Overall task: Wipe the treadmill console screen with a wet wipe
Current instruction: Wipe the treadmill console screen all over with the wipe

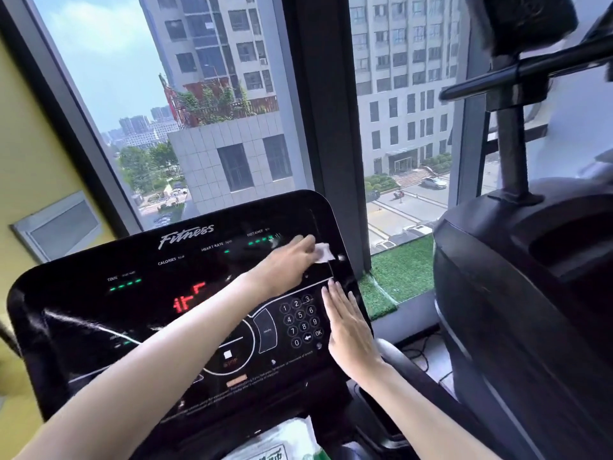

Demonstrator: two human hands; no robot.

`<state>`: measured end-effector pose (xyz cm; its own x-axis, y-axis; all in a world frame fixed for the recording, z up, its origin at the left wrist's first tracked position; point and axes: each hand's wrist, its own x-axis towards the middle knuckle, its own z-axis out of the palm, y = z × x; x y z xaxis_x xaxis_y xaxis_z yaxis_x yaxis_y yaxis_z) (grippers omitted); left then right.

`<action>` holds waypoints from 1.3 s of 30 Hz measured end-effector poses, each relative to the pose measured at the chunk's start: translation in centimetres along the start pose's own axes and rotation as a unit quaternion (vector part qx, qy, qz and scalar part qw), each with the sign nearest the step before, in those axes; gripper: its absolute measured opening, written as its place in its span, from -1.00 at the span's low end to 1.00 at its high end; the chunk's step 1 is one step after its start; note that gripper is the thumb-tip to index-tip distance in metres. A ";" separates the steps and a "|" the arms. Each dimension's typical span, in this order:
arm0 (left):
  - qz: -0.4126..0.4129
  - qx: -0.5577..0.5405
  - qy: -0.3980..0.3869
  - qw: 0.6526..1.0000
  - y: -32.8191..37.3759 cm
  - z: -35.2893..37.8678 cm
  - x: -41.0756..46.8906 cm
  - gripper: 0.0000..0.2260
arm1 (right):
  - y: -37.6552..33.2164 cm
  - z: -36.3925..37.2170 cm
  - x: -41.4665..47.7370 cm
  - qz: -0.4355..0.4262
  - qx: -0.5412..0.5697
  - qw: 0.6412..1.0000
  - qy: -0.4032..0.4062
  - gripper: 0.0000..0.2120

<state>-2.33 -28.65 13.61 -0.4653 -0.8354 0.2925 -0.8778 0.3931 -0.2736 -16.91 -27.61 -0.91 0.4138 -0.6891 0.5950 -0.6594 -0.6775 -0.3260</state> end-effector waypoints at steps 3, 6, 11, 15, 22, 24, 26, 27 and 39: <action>-0.050 0.036 0.040 0.997 -1.0 -1.0 0.8 -0.58 | -0.1 -0.1 0.3 0.017 0.008 1.000 0.013 -0.10; -0.143 0.073 0.084 0.983 -1.2 -1.7 1.8 -0.38 | -0.3 0.0 0.4 0.012 0.015 1.000 0.023 -0.13; -0.108 0.187 0.091 0.972 -0.7 -1.0 2.5 -0.44 | -0.4 0.2 0.5 0.015 0.026 0.999 0.040 -0.18; -0.074 0.209 0.102 0.970 -0.7 -1.2 3.1 -0.47 | -0.5 0.5 0.5 0.015 0.036 0.998 0.048 -0.19; -0.065 0.201 0.100 0.972 -0.6 -1.4 3.2 -0.52 | -0.4 0.4 0.8 0.013 0.036 0.998 0.054 -0.17; -0.052 0.206 0.105 0.971 -0.7 -1.2 3.3 -0.52 | -0.4 0.5 0.7 0.014 0.036 0.998 0.057 -0.18; -0.039 0.209 0.101 0.972 -0.6 -0.7 3.1 -0.54 | -0.4 0.7 0.6 0.016 0.036 0.997 0.061 -0.20; -0.032 0.210 0.098 0.972 -0.5 -0.5 2.9 -0.55 | -0.4 0.8 0.6 0.019 0.035 0.997 0.064 -0.20; 0.048 0.219 0.083 0.971 1.9 2.7 0.5 -0.66 | -1.5 1.1 -0.1 0.049 0.023 0.995 0.085 -0.25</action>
<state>-3.90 -29.37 10.78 -0.5869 -0.7152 0.3795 -0.7133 0.2350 -0.6603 -15.31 -26.81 -1.26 0.2339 -0.7011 0.6736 -0.6606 -0.6229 -0.4190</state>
